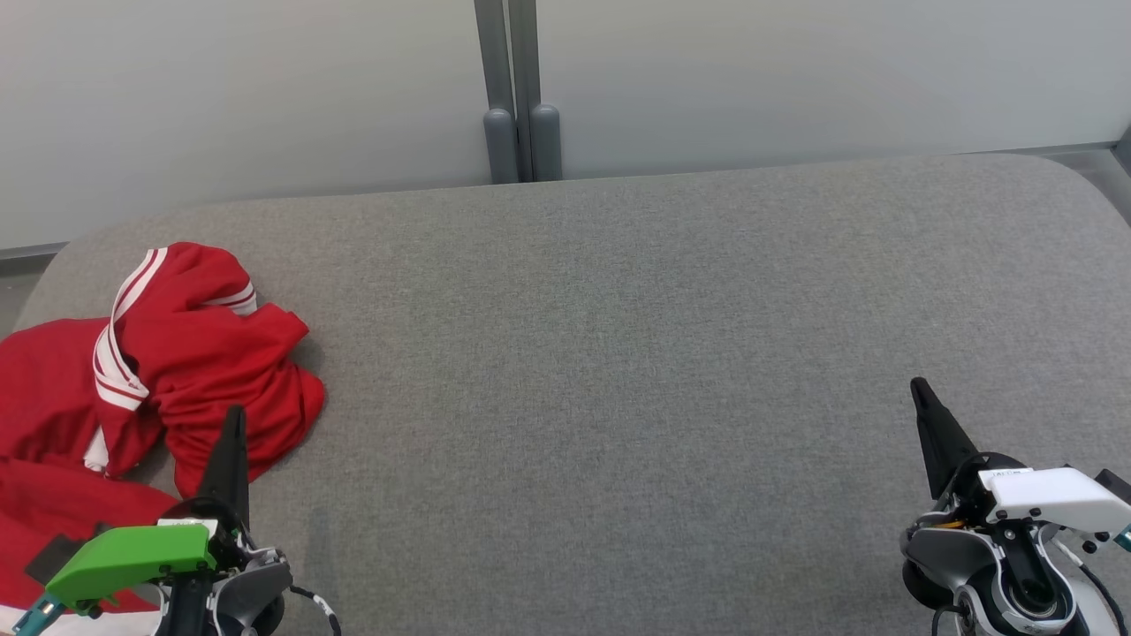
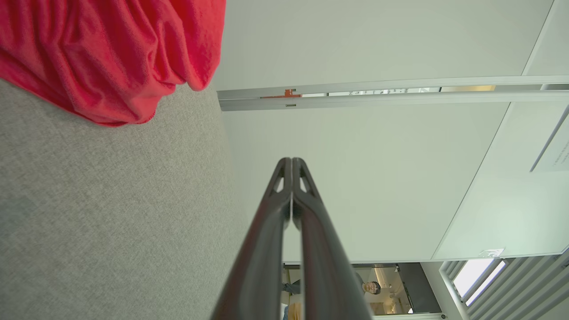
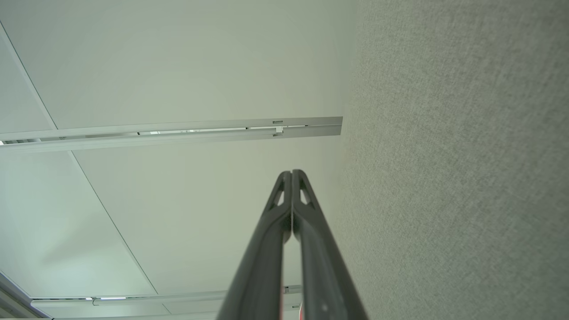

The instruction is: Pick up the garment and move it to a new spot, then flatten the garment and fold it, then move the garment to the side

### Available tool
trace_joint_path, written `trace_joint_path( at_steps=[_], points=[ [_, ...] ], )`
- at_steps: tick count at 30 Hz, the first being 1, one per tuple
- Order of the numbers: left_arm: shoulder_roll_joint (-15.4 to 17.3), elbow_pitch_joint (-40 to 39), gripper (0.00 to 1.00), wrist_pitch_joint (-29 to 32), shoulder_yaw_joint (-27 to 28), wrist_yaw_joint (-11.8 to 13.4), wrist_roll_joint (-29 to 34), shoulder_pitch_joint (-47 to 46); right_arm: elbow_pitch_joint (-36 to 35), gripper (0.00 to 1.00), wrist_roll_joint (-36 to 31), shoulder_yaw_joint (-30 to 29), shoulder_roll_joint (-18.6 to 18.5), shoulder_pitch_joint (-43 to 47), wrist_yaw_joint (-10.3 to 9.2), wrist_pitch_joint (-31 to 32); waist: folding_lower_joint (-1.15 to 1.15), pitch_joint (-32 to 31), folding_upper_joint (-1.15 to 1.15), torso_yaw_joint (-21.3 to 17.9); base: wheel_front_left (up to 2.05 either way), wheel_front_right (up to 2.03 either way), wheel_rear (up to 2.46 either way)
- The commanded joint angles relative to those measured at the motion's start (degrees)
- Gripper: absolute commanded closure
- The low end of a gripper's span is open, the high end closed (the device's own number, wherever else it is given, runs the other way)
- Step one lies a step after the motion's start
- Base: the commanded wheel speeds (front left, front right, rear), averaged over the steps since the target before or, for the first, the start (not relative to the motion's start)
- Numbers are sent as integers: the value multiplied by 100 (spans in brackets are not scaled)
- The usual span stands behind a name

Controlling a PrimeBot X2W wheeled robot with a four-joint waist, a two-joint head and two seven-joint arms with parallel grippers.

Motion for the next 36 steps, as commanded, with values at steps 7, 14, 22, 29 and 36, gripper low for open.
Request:
trace_joint_path(
  at_steps=[7,14,22,29,36],
  points=[
    [33,-10,100,17,7,-26,0,-67,-24,100,45,-1,-10,-34,2,11,0,0,0,0,0,0,0],
    [33,-10,100,17,7,-26,0,-67,-24,100,45,-1,-10,-34,2,11,0,0,0,0,0,0,0],
    [-24,126,0,-9,-12,7,0,91,118,0,-2,9,31,86,-1,-2,0,0,0,0,0,0,0],
    [-26,43,0,-190,-143,7,14,130,-40,0,-42,148,34,151,-1,-117,0,2,0,-1,0,0,0],
    [-21,-102,0,-387,-245,5,179,125,-244,0,-136,312,12,161,-1,-309,0,0,0,-12,0,0,0]
  ],
)
